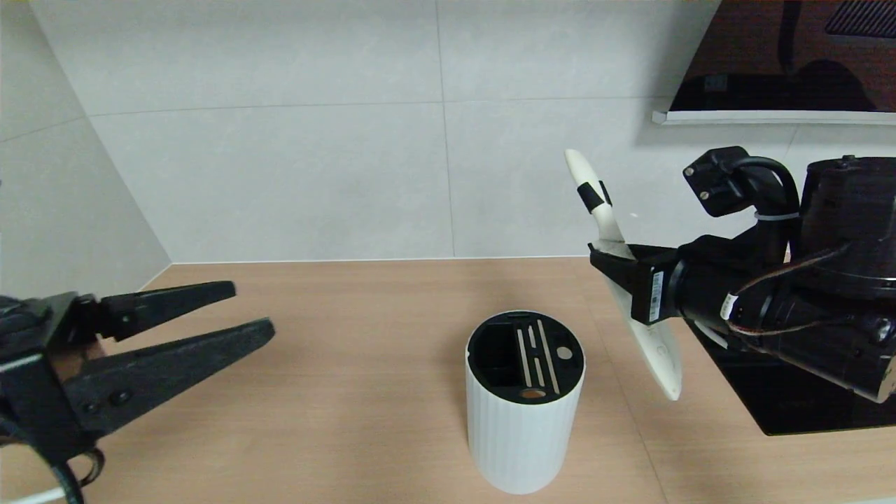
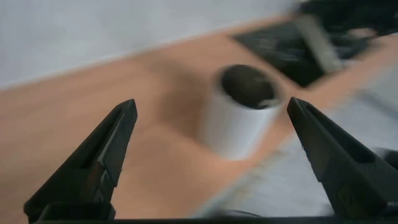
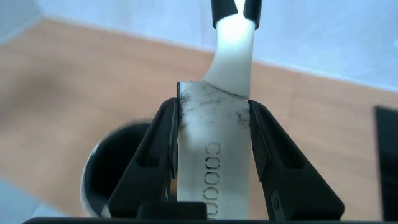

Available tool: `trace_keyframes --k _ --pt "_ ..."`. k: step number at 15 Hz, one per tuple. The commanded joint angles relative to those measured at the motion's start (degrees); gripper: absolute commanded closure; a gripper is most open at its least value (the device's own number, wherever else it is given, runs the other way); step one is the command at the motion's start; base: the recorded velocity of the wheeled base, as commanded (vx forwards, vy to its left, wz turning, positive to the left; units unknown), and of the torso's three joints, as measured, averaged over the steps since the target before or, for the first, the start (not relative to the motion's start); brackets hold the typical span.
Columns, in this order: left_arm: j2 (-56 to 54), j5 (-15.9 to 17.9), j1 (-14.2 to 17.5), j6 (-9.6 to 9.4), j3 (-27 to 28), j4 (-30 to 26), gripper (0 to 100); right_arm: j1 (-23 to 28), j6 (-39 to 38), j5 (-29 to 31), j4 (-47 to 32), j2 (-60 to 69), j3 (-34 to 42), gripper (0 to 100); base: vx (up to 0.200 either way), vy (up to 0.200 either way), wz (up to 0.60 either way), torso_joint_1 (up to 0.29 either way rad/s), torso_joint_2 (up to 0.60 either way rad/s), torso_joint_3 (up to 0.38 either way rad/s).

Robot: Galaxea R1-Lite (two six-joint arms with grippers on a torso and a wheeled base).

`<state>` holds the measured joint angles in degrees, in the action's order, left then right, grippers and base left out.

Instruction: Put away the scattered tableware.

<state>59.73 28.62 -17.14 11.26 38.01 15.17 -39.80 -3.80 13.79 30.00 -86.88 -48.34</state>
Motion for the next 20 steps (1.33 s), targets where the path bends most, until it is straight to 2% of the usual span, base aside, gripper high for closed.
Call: trace_keyframes --k 1,5,6,7,8,11,13,15,20 --pt "8.0 -0.7 -5.3 5.08 0.3 5.9 0 -2.6 -0.1 0.0 0.1 -0.1 0.6 100 0.000 0.000 0.00 0.000 0.00 0.000" --pt "15.1 -1.6 -9.2 21.96 0.3 19.2 0 -8.3 -0.3 0.1 0.3 -1.8 0.3 100 0.000 0.000 0.00 0.000 0.00 0.000" --pt "16.8 -2.3 -10.1 25.30 0.3 22.6 0 -9.4 -0.3 0.2 0.4 -2.5 0.4 100 0.000 0.000 0.00 0.000 0.00 0.000" --pt "18.8 -3.9 -11.4 27.58 0.1 26.3 0 -10.3 -0.5 0.2 0.5 -3.3 0.3 100 0.000 0.000 0.00 0.000 0.00 0.000" --pt "20.5 -5.2 -12.7 28.20 0.0 29.0 0 -10.7 -0.6 0.3 1.3 -3.8 0.3 100 0.000 0.000 0.00 0.000 0.00 0.000" --pt "25.0 -9.6 -16.6 28.37 -0.7 34.3 0 -13.0 -1.3 0.5 6.0 -5.2 0.6 100 0.000 0.000 0.00 0.000 0.00 0.000" --pt "27.2 -11.4 -18.5 28.37 -1.9 37.6 0 -14.1 -4.0 0.5 6.1 -6.5 0.3 100 0.000 0.000 0.00 0.000 0.00 0.000" --pt "30.6 -15.2 -19.5 28.37 -1.9 41.6 0 -15.0 -4.5 0.4 6.5 -7.2 0.3 100 0.000 0.000 0.00 0.000 0.00 0.000" --pt "35.3 -17.4 -21.4 28.02 -2.5 45.7 0 -17.1 -5.8 0.0 7.5 -7.9 0.6 100 0.000 0.000 0.00 0.000 0.00 0.000"
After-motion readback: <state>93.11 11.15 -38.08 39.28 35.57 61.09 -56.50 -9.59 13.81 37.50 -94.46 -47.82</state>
